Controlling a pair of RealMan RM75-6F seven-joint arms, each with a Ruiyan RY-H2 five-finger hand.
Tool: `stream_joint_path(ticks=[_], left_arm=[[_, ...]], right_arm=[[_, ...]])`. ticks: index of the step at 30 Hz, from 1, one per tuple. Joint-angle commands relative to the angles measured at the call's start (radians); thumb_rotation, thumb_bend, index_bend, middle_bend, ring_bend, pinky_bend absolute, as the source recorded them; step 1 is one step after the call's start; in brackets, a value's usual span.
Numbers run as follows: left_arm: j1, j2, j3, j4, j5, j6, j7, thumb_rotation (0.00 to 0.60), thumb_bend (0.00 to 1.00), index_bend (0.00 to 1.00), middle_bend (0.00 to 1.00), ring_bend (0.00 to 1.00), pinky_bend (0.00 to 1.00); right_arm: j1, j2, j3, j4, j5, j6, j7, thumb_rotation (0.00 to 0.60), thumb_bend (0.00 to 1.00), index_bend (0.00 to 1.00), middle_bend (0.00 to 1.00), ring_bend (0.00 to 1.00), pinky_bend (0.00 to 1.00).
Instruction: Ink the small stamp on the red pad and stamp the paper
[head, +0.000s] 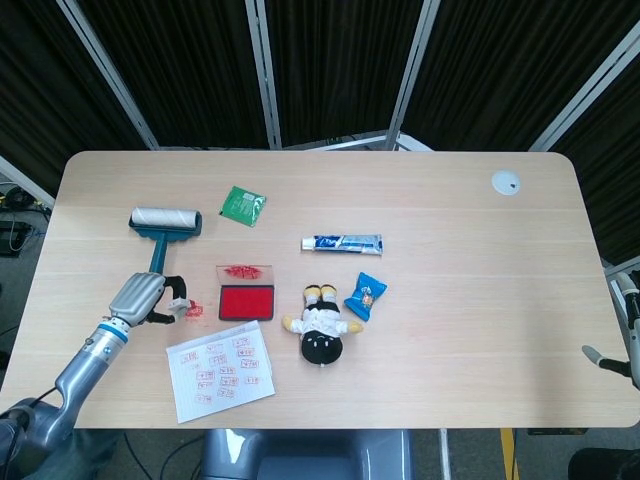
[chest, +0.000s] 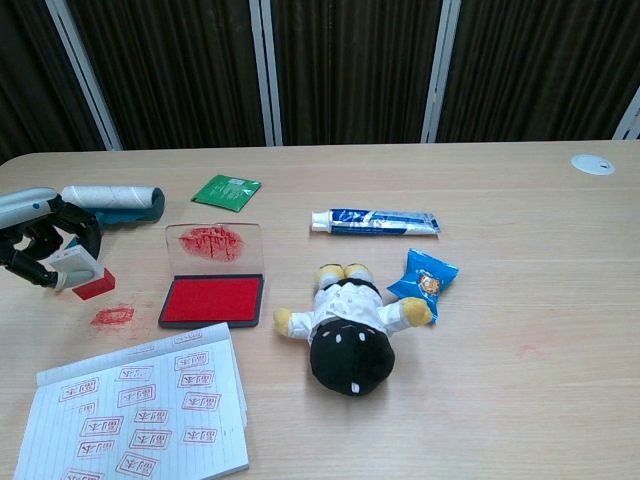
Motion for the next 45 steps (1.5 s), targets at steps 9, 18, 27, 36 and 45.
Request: stream_joint_path(ticks=[9, 18, 27, 36, 45], left_arm=[[-0.008, -0.053, -0.006, 0.093, -0.007, -0.05, 0.006, 0.6, 0.71, 0.59, 0.56, 0.84, 0.79], [-0.016, -0.087, 0.0, 0.152, -0.001, -0.084, 0.03, 0.6, 0.7, 0.57, 0.54, 0.84, 0.79], [-0.025, -0.113, 0.001, 0.172, 0.013, -0.096, 0.063, 0.6, 0.68, 0.56, 0.52, 0.84, 0.79], [-0.023, -0.118, 0.008, 0.178, 0.026, -0.088, 0.096, 0.6, 0.54, 0.49, 0.46, 0.83, 0.79], [-0.014, -0.115, 0.011, 0.176, 0.029, -0.08, 0.118, 0.6, 0.37, 0.44, 0.44, 0.83, 0.79]], right_arm=[[0.006, -0.007, -0.001, 0.0, 0.005, -0.008, -0.018, 0.6, 0.0, 0.0, 0.0, 0.0, 0.0], [0.008, -0.009, -0.001, 0.001, 0.014, -0.012, -0.026, 0.6, 0.0, 0.0, 0.0, 0.0, 0.0], [0.011, -0.013, 0.0, 0.007, 0.019, -0.018, -0.03, 0.6, 0.0, 0.0, 0.0, 0.0, 0.0], [0.013, -0.016, -0.001, 0.009, 0.022, -0.022, -0.03, 0.6, 0.0, 0.0, 0.0, 0.0, 0.0], [0.012, -0.012, -0.003, 0.006, 0.016, -0.024, -0.02, 0.6, 0.0, 0.0, 0.0, 0.0, 0.0]])
